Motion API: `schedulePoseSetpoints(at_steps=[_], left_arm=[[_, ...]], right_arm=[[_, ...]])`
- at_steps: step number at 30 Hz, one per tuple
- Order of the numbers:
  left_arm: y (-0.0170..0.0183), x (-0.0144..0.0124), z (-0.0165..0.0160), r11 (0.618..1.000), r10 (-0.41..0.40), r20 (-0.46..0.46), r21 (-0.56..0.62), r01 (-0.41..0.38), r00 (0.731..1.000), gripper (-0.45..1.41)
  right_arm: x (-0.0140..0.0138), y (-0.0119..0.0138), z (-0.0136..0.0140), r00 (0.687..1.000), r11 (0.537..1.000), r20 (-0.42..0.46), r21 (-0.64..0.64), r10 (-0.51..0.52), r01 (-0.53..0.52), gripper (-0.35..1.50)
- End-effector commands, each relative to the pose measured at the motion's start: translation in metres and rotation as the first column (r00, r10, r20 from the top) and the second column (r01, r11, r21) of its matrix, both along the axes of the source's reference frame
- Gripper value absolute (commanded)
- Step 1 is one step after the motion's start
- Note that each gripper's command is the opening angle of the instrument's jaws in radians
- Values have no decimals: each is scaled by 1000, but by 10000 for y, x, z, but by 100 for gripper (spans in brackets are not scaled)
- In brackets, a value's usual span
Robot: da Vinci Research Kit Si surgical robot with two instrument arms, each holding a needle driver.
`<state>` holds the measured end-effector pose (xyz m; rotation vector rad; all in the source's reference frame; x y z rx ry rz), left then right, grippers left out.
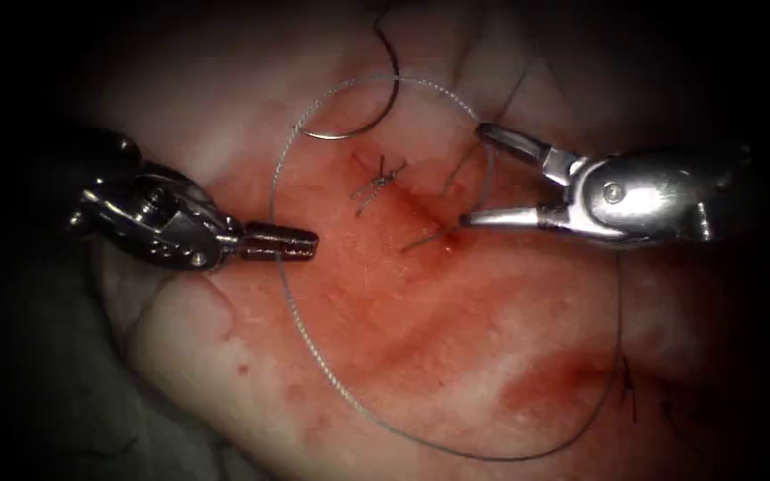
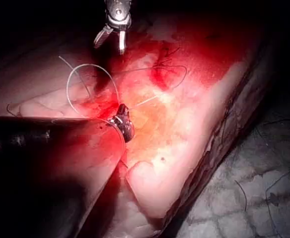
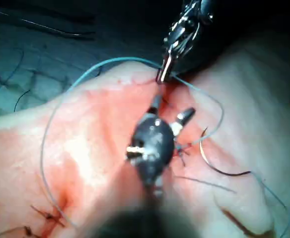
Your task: Wound Closure
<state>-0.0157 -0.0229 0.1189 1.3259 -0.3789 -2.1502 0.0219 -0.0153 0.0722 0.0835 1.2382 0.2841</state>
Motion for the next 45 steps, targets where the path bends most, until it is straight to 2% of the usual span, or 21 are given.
schedulePoseSetpoints(at_steps=[1, 6, 7, 8, 9, 10, 11, 19, 25, 29, 34, 40, 45], left_arm=[[-5, -5, 3, 1000, 0, -1, 0, 0, 1000, -45], [-9, -10, 1, 1000, 2, -6, -15, -2, 1000, -45], [-9, -11, 0, 1000, 1, -6, -15, -1, 1000, -45], [-9, -12, 0, 1000, 3, -7, -20, -3, 1000, -45], [-9, -12, -1, 1000, 3, -7, -20, -3, 1000, -45], [-9, -12, -2, 1000, 4, -5, -18, -4, 1000, -45], [-9, -12, -3, 1000, 7, -5, -23, -7, 1000, -45], [-11, -15, -7, 1000, 10, -4, -29, -10, 1000, -45], [-15, -20, -15, 999, 19, 3, -30, -19, 1000, -45], [-17, -24, -29, 999, 25, 7, -33, -25, 1000, -45], [-19, -28, -50, 998, 37, 13, -42, -37, 999, -45], [-15, -31, -75, 997, 54, 17, -56, -53, 998, -45], [-1, -26, -104, 997, 23, 27, -72, -21, 999, -45]], right_arm=[[-2, 5, 3, 1000, 1000, -5, -1, 18, -18, 146], [-17, 19, 5, 997, 996, 5, -12, 83, -83, 145], [-21, 21, 6, 996, 996, -4, -15, 90, -90, 133], [-25, 21, 7, 995, 995, -12, -18, 96, -97, 104], [-28, 22, 8, 996, 996, -17, -18, 91, -91, 64], [-31, 24, 10, 996, 996, -15, -18, 91, -91, -1], [-33, 27, 12, 995, 995, -17, -18, 93, -94, -35], [-23, 44, 25, 984, 983, -4, -39, 178, -178, -35], [11, 49, 34, 973, 972, 10, -54, 229, -228, -35], [28, 52, 50, 971, 968, 29, -91, 239, -236, -35], [32, 58, 75, 964, 960, 59, -120, 261, -253, -35], [49, 40, 114, 970, 967, 96, -145, 223, -208, -35], [62, 31, 124, 976, 973, 99, -147, 195, -180, -35]])
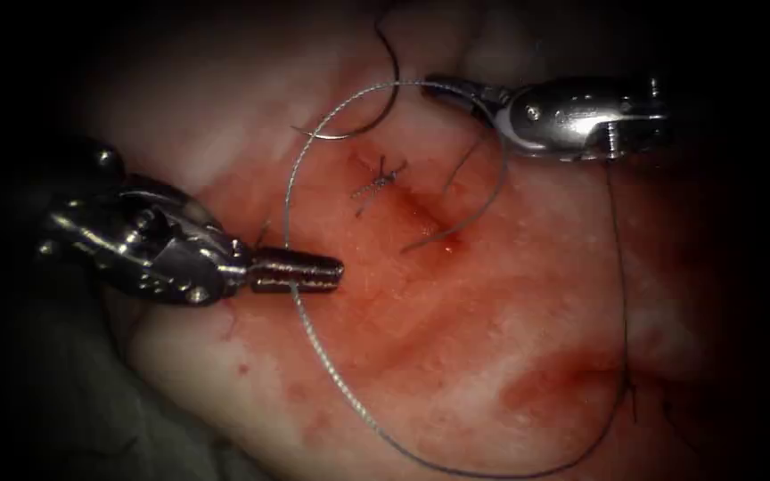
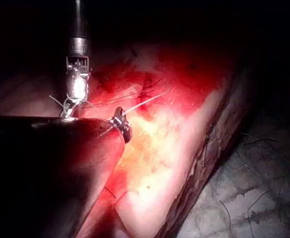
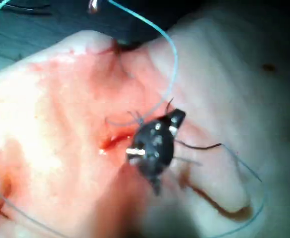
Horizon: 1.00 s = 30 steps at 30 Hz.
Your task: Wound Closure
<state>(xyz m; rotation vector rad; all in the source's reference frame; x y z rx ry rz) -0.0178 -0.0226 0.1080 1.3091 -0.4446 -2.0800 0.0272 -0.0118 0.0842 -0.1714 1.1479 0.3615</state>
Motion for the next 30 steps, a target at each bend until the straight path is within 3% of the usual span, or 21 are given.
schedulePoseSetpoints(at_steps=[1, 6, 10, 18, 26, 30], left_arm=[[-1, -4, -2, 1000, -6, 11, -3, 6, 1000, -45], [5, -7, -27, 1000, -15, 26, -13, 16, 1000, -45], [18, -13, -27, 1000, -27, 25, -6, 28, 999, -45], [46, -17, 30, 999, -45, -7, -8, 45, 999, -45], [30, -16, 96, 989, -93, -54, 108, 99, 994, -45], [32, -26, 118, 985, -68, -33, 154, 72, 997, -45]], right_arm=[[10, -3, 3, 1000, 1000, -5, 3, -3, 3, -35], [14, -5, 2, 1000, 1000, -11, 6, -13, 13, -35], [17, -12, 1, 999, 999, -28, 13, -37, 38, -35], [21, -23, -5, 996, 997, -61, 31, -64, 66, -35], [22, -23, -13, 995, 997, -79, 40, -67, 71, -35], [24, -23, -21, 993, 997, -94, 40, -66, 70, -35]])
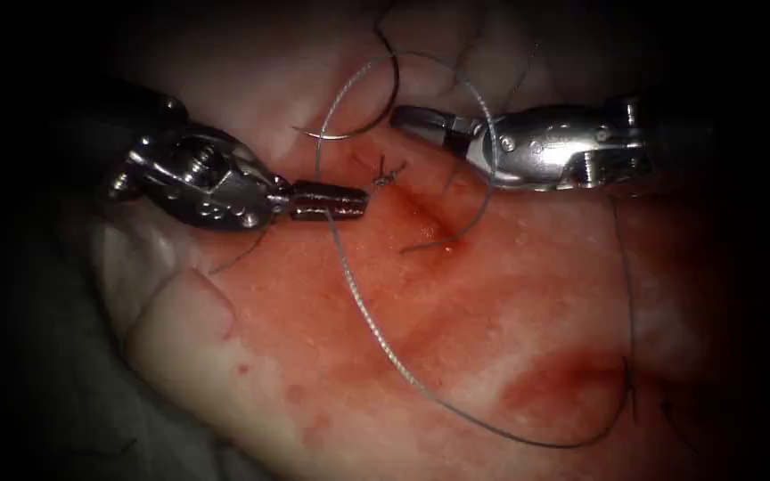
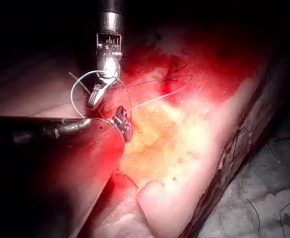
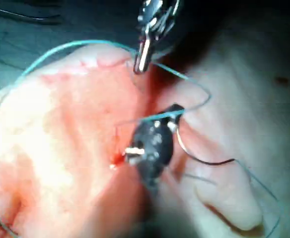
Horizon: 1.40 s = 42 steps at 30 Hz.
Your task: Wound Closure
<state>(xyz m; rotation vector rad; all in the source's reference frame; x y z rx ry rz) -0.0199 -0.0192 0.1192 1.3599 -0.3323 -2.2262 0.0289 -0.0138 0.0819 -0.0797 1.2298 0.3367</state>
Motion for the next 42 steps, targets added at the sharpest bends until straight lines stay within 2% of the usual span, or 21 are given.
schedulePoseSetpoints(at_steps=[1, 8, 13, 19, 26, 27, 28, 29, 31, 36, 42], left_arm=[[-2, -8, 8, 1000, 3, 4, 14, -4, 1000, -45], [12, -38, 18, 994, 29, 21, 102, -31, 999, -45], [3, -57, 29, 991, 62, 12, 119, -63, 998, -45], [-15, -60, 37, 989, 88, 6, 119, -88, 996, -45], [-34, -62, 20, 987, 101, 14, 122, -102, 995, -45], [-35, -63, 16, 987, 102, 16, 124, -103, 995, -45], [-37, -63, 13, 987, 103, 18, 125, -104, 995, -45], [-38, -63, 7, 986, 101, 21, 133, -103, 995, -45], [-40, -63, 0, 985, 106, 25, 132, -109, 994, -45], [-49, -63, -23, 984, 122, 40, 128, -126, 992, -45], [-60, -56, -46, 983, 136, 49, 118, -141, 989, -45]], right_arm=[[7, -3, 0, 1000, 1000, -10, 0, 2, -2, -35], [13, -3, -17, 999, 1000, -47, 3, 4, -4, -35], [15, 0, -26, 998, 1000, -69, 3, 12, -12, -35], [20, 3, -29, 997, 1000, -76, 3, 24, -24, -35], [47, 2, -14, 997, 999, -66, -12, 39, -40, -33], [50, 0, -11, 997, 999, -58, -14, 43, -44, -1], [54, -1, -7, 997, 998, -49, -18, 53, -54, 39], [57, -3, -5, 997, 998, -40, -22, 62, -63, 62], [59, -6, -1, 997, 997, -26, -28, 77, -78, 88], [52, -4, 2, 996, 996, -6, -22, 89, -89, 99], [46, -10, 9, 998, 998, 23, -21, 58, -58, 99]])
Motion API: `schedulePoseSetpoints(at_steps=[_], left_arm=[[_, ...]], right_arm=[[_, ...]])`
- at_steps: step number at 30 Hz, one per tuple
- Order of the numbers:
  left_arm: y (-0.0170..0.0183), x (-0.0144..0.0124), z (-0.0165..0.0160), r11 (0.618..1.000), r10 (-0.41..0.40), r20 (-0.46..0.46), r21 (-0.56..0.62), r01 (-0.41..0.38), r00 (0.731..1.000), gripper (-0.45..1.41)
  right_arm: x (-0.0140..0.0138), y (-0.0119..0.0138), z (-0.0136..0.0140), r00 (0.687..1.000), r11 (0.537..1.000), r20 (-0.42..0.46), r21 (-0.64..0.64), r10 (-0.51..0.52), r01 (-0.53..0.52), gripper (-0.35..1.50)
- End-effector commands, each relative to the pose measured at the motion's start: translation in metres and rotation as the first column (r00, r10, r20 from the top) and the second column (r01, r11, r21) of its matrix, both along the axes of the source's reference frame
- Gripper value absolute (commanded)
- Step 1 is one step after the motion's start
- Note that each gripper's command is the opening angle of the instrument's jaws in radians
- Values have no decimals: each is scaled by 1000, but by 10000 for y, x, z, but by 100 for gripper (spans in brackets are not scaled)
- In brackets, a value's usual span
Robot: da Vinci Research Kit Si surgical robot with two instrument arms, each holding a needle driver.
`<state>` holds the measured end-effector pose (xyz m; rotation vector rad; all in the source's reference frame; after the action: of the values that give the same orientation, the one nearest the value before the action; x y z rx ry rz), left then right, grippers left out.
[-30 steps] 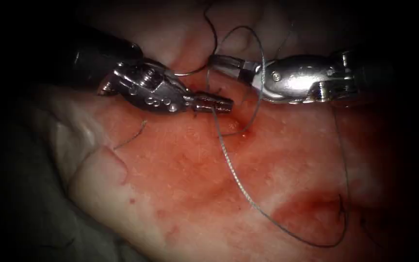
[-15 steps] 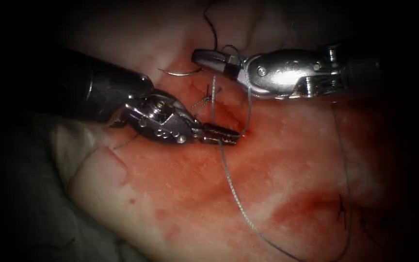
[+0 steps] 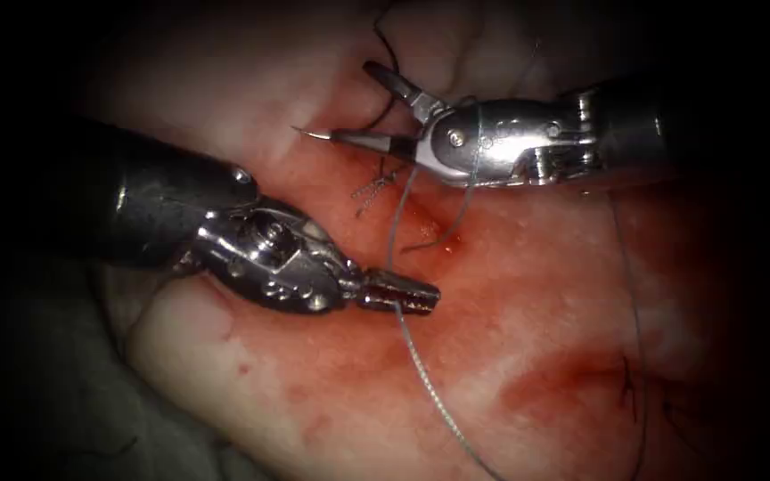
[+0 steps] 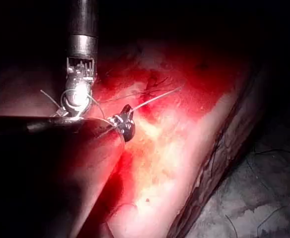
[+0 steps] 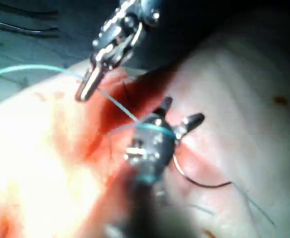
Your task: Wound Closure
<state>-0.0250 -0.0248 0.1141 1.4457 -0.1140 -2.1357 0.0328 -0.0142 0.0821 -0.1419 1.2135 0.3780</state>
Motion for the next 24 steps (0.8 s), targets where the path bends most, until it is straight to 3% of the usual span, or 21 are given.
schedulePoseSetpoints(at_steps=[1, 9, 16, 24], left_arm=[[-4, -4, 1, 1000, 3, 3, -3, -3, 1000, -45], [18, 10, -35, 998, 22, 9, -62, -21, 1000, -45], [55, 39, -58, 993, 34, -15, -114, -36, 999, -45], [73, 46, -54, 993, 38, -22, -109, -40, 999, -45]], right_arm=[[8, -8, 9, 1000, 1000, 13, 4, -14, 14, 101], [24, -37, 32, 988, 991, 78, 38, -134, 132, 101], [22, -54, 41, 968, 972, 103, 72, -231, 224, 99], [21, -67, 36, 947, 950, 84, 82, -309, 303, 98]])
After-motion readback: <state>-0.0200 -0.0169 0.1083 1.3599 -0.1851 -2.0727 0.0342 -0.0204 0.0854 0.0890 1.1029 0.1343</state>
